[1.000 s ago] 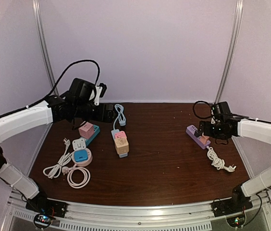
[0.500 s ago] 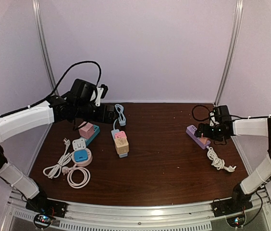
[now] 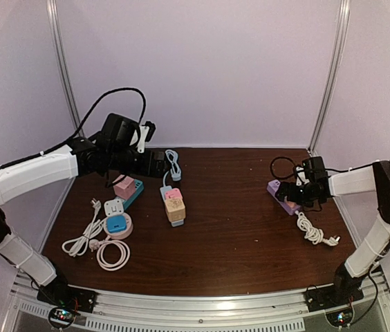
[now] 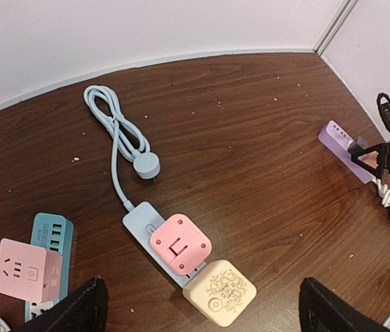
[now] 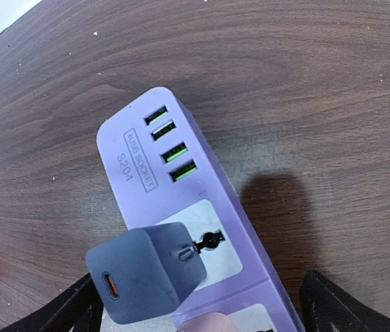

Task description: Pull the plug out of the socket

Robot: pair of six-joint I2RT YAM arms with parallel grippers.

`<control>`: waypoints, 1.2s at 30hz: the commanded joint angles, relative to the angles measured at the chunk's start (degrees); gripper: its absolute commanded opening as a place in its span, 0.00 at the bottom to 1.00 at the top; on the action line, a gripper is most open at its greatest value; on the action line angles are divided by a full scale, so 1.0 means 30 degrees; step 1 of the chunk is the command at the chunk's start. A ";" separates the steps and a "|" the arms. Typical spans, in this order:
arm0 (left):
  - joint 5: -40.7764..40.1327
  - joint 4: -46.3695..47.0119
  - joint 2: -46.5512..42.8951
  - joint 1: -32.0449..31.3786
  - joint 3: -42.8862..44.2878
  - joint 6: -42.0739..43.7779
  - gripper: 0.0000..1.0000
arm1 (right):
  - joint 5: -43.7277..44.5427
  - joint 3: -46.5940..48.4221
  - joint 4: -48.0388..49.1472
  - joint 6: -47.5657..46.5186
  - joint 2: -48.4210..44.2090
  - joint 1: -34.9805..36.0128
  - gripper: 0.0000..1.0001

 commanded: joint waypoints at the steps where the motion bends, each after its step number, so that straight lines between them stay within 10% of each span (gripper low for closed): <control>1: 0.0309 0.0806 0.0143 -0.0009 0.0027 -0.0085 0.98 | -0.0995 -0.0250 0.0635 0.0630 0.0124 0.0598 1.00; 26: 0.2661 0.2660 0.2020 -0.0009 -0.0495 -0.2659 0.98 | 0.1442 0.3124 -0.0751 0.1960 0.2613 1.1103 1.00; 36: 0.4293 0.4198 0.3014 -0.0009 -0.0694 -0.3819 0.98 | 0.2102 0.4271 -0.3025 0.1696 0.1939 1.1853 1.00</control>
